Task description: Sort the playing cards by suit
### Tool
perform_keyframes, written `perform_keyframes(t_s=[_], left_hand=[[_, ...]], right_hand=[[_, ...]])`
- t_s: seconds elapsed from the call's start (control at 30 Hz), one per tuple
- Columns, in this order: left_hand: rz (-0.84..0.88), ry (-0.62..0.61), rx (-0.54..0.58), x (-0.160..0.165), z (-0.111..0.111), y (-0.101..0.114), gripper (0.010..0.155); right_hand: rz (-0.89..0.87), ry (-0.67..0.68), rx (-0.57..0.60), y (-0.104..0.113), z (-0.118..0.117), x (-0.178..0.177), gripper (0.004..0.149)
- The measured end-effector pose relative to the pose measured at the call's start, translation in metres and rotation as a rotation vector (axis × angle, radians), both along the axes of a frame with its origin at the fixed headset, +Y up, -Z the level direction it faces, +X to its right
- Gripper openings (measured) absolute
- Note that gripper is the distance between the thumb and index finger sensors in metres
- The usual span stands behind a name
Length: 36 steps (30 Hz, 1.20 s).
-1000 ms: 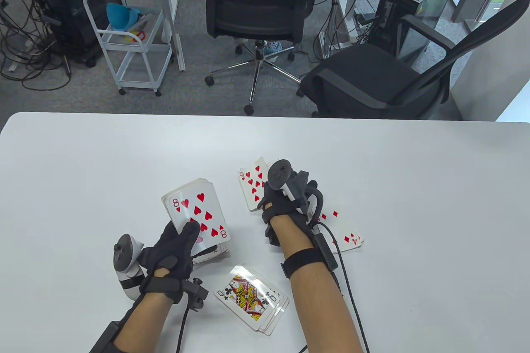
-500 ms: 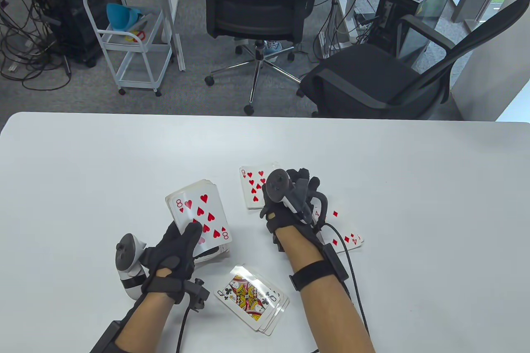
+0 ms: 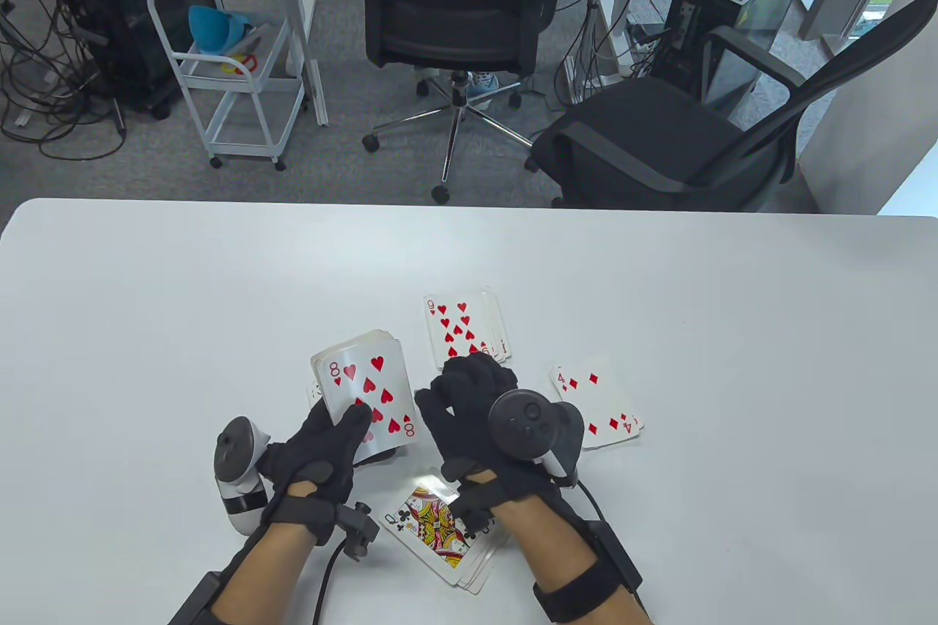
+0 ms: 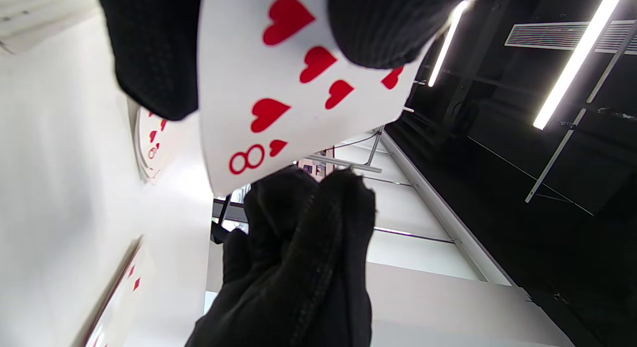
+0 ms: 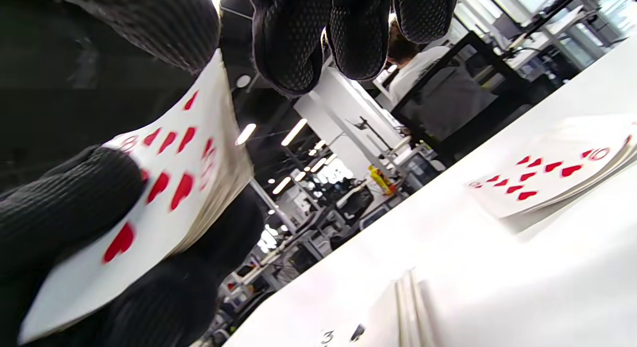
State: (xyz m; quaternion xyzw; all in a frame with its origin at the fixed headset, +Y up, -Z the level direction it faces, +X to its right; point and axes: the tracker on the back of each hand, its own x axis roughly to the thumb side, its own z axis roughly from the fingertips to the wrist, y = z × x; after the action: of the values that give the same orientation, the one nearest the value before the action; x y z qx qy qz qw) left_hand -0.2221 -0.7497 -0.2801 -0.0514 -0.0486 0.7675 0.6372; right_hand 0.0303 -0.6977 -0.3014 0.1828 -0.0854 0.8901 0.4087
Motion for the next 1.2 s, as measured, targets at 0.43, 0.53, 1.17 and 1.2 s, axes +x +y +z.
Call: perform_keyframes(t_s=[0.43,0.53,1.17,1.2], left_hand=[[0.012,0.002,-0.003,0.004,0.004,-0.002,0.055],[0.029,-0.001,-0.016,0.003,0.004,-0.004,0.055],[0.065,-0.034,-0.040,0.006,0.004,-0.008,0.059],[0.068,-0.031,-0.040,0.006,0.004,-0.008,0.059]], right_hand=[[0.131,0.063,0.005,-0.016,0.016,-0.017,0.060],[0.078,0.051,0.015,-0.015,0.018,-0.017,0.052],[0.014,-0.070,0.082,-0.013,0.015,-0.002,0.048],[0.012,-0.074,0.082,-0.013,0.014,-0.001,0.049]])
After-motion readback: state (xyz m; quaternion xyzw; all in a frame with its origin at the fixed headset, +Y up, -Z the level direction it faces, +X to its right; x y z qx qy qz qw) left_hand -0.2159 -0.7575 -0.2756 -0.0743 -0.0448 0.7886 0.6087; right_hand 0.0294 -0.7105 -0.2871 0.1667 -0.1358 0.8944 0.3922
